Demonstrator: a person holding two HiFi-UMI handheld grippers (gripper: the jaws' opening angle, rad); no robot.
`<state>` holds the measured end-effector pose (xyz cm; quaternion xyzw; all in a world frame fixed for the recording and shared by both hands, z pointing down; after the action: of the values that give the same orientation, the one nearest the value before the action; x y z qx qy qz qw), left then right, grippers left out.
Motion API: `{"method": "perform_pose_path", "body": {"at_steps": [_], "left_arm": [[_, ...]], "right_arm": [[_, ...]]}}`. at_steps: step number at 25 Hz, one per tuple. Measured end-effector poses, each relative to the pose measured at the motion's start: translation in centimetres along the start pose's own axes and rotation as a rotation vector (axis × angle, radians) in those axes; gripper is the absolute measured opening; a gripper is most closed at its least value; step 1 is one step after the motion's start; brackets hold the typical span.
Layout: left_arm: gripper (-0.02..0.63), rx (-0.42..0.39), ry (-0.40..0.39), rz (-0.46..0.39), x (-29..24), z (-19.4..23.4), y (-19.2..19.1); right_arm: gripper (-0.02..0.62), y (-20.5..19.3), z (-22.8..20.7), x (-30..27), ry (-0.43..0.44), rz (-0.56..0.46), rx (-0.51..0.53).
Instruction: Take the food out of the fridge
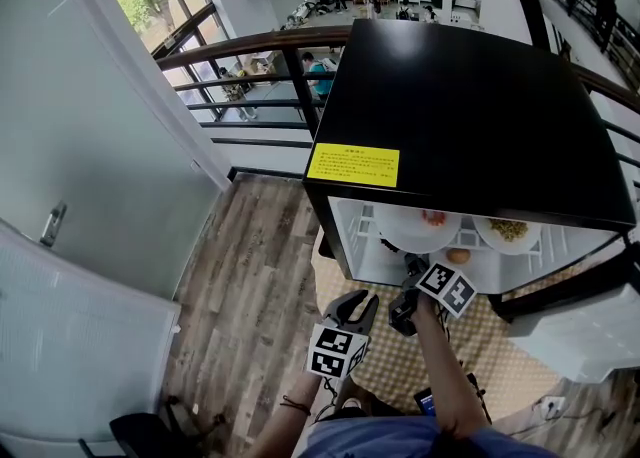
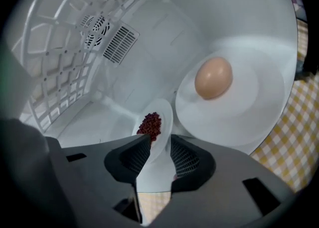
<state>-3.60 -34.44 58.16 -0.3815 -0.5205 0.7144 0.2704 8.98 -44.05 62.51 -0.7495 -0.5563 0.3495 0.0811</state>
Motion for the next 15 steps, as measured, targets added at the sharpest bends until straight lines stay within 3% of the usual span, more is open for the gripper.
{"method": "perform_pose_path", "body": {"at_steps": [3, 5, 7, 15], "left_arm": [[0.086, 0.003, 0.003, -0.009, 0.3, 0.1, 0.1], [0.086, 0.008, 0.008, -0.013, 0.5, 0.2, 0.1], [0.086, 0.009, 0.012, -0.013, 0.9, 0.3, 0.1], [0.086, 0.040, -0.011, -0.007, 1.0, 0.1, 0.1]], "right_arm": [[0.127, 0.1, -0.2, -0.6, -0.040, -0.011, 0.088], [0.075, 0.2, -0.5, -0.7, -0.056, -0.011, 0.101], [0.072, 0.2, -0.5, -0.7, -0.050, -0.009, 0.089], [0.037, 0.1, -0.9, 0.0, -0.003, 0.004, -0.167]]}}
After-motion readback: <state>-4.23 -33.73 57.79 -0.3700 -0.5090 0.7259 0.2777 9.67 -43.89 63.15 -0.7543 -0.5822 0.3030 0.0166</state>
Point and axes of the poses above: the fingertips, and each gripper's own axes: x backward along the fingers, z to its left, y out of its top, the point moved 2 cm from there along x, backward along the fingers, and after that the axes turned 13 degrees about -z, right-handed, at the moved point
